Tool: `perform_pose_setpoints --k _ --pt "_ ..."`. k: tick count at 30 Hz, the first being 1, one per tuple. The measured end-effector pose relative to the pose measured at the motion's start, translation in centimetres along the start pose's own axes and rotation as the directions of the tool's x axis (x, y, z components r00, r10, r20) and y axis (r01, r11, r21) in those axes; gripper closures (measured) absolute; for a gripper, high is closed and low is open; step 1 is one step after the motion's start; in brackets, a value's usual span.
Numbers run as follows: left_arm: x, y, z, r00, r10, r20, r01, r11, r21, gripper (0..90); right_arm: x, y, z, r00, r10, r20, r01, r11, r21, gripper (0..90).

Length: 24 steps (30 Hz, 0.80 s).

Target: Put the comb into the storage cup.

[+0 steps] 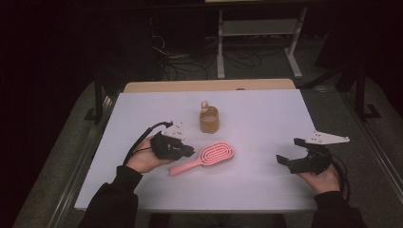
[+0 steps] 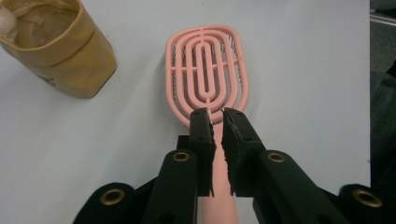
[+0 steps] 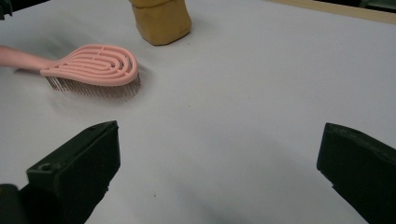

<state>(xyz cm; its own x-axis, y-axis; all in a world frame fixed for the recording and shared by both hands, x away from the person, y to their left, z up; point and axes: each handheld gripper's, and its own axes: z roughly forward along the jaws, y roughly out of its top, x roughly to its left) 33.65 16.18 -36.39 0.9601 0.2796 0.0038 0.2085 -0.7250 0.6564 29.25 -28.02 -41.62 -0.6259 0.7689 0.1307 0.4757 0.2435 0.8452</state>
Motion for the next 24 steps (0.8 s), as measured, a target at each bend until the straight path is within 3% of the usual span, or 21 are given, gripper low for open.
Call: perform_pose_setpoints --k 2,13,14,18,20,24 --pt "0.1 0.0 0.2 1.0 0.001 0.006 -0.001 1.0 0.002 79.2 0.0 0.0 0.0 1.0 0.0 0.0 0.0 1.0 -0.001 0.0" --pt "0.3 0.0 2.2 0.9992 -0.028 0.03 0.027 0.9994 0.023 50.4 0.0 0.0 0.0 1.0 -0.001 -0.001 0.001 1.0 0.0 0.0" --pt "0.4 -0.1 2.4 0.9986 -0.033 0.041 0.031 0.9991 0.028 45.1 0.0 0.0 0.0 1.0 -0.001 -0.001 0.001 1.0 0.0 0.0" --pt "0.6 -0.4 2.6 0.9966 -0.042 0.071 0.041 0.999 0.017 40.6 0.0 0.0 0.0 1.0 0.0 -0.001 0.0 1.0 0.0 0.0" --pt "0.6 -0.5 2.8 0.9958 -0.044 0.081 0.042 0.9989 0.02 33.4 0.0 0.0 0.0 1.0 0.0 -0.001 0.0 1.0 0.001 0.0" --pt "0.6 -0.7 3.3 0.9964 -0.052 0.068 0.05 0.9983 0.029 25.4 0.0 0.0 0.0 1.0 -0.001 -0.001 0.001 1.0 0.0 0.0"
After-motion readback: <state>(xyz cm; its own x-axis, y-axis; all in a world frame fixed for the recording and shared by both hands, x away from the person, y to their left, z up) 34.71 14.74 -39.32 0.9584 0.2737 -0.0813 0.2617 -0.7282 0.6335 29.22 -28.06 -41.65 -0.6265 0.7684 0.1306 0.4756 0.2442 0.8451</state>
